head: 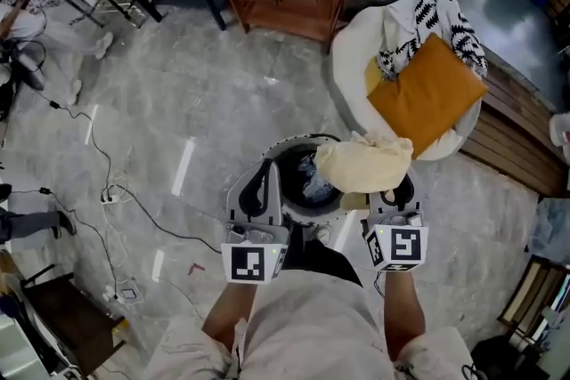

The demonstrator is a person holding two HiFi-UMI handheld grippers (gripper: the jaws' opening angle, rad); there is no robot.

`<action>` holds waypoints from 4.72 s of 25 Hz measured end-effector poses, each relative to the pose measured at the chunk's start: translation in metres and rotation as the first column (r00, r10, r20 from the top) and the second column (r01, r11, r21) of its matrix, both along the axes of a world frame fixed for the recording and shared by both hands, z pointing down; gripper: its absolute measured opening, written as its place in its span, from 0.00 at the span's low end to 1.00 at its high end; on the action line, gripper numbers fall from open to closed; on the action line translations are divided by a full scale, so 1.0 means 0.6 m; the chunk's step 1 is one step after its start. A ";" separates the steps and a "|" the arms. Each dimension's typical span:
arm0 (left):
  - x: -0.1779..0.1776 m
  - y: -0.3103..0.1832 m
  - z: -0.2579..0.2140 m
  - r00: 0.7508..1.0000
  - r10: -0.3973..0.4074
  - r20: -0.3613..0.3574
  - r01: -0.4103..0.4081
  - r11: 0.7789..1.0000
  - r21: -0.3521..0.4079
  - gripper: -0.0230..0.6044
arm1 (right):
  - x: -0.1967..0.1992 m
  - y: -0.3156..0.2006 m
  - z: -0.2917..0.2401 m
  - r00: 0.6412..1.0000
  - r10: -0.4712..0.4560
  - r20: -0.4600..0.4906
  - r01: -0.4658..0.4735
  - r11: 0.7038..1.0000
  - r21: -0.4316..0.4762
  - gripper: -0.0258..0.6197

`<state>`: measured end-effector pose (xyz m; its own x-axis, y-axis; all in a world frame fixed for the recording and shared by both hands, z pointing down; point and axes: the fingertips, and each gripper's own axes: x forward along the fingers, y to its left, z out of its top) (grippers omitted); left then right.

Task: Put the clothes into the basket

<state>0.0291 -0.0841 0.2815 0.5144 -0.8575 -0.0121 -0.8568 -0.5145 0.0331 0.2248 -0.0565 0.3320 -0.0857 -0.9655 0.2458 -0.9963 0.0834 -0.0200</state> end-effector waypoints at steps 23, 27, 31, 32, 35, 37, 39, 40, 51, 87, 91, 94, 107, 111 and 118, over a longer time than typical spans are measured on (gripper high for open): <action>-0.189 -0.076 0.323 0.992 -0.122 0.044 0.129 0.945 -0.300 0.04 | -0.314 -0.075 0.582 0.939 -0.080 0.336 0.271 0.774 -0.572 0.30; -0.212 -0.084 0.368 0.988 -0.148 0.049 0.156 0.927 -0.341 0.04 | -0.345 -0.077 0.677 0.926 -0.062 0.372 0.300 0.719 -0.627 0.30; -0.236 -0.093 0.410 0.987 -0.146 0.059 0.158 0.909 -0.386 0.04 | -0.376 -0.071 0.778 0.932 -0.081 0.353 0.322 0.630 -0.706 0.30; -0.241 -0.096 0.419 0.988 -0.145 0.058 0.157 0.906 -0.394 0.04 | -0.381 -0.071 0.802 0.935 -0.086 0.343 0.322 0.609 -0.725 0.30; -0.257 -0.102 0.451 0.987 -0.150 0.061 0.161 0.895 -0.417 0.04 | -0.388 -0.070 0.869 0.941 -0.054 0.334 0.307 0.552 -0.775 0.30; -0.268 -0.101 0.475 0.986 -0.154 0.068 0.168 0.880 -0.444 0.04 | -0.390 -0.070 0.904 0.939 0.016 0.342 0.284 0.522 -0.804 0.30; -0.279 -0.102 0.492 0.984 -0.164 0.070 0.177 0.869 -0.463 0.04 | -0.391 -0.071 0.934 0.934 0.091 0.344 0.257 0.494 -0.830 0.30; -0.284 -0.103 0.500 0.983 -0.167 0.070 0.180 0.864 -0.471 0.04 | -0.392 -0.072 0.948 0.933 0.118 0.341 0.248 0.480 -0.842 0.30; -0.314 -0.111 0.560 0.979 -0.193 0.072 0.202 0.826 -0.527 0.04 | -0.412 -0.090 1.038 0.957 0.102 0.271 0.207 0.411 -0.888 0.31; -0.122 0.019 0.353 0.996 -0.056 0.065 0.076 0.929 -0.362 0.04 | -0.237 0.109 0.739 0.934 0.099 0.343 0.239 0.540 -0.807 0.54; -0.076 0.054 0.313 0.997 -0.024 0.071 0.046 0.945 -0.325 0.04 | -0.204 0.147 0.665 0.919 0.137 0.371 0.219 0.605 -0.765 0.54; -0.046 0.078 0.292 0.997 0.007 0.082 0.020 0.945 -0.327 0.04 | -0.189 0.171 0.602 0.864 0.212 0.457 0.215 0.664 -0.716 0.54; 0.002 0.125 0.234 0.989 0.059 0.133 -0.023 0.966 -0.257 0.04 | -0.096 0.200 0.363 0.921 0.108 0.374 0.080 0.888 -0.453 0.54; 0.004 0.152 0.187 0.990 0.071 0.120 -0.041 0.972 -0.232 0.04 | -0.053 0.214 0.272 0.938 0.109 0.330 0.017 0.934 -0.356 0.54; 0.014 0.165 0.062 0.992 0.084 0.097 -0.075 0.993 -0.096 0.04 | 0.022 0.181 0.075 0.974 0.098 0.205 -0.081 0.992 -0.093 0.54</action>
<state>0.0378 0.0148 0.3184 0.5757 -0.8088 0.1201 -0.8146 -0.5801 -0.0012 0.2380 0.0520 0.3773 -0.0575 -0.9485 0.3114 -0.9728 -0.0169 -0.2310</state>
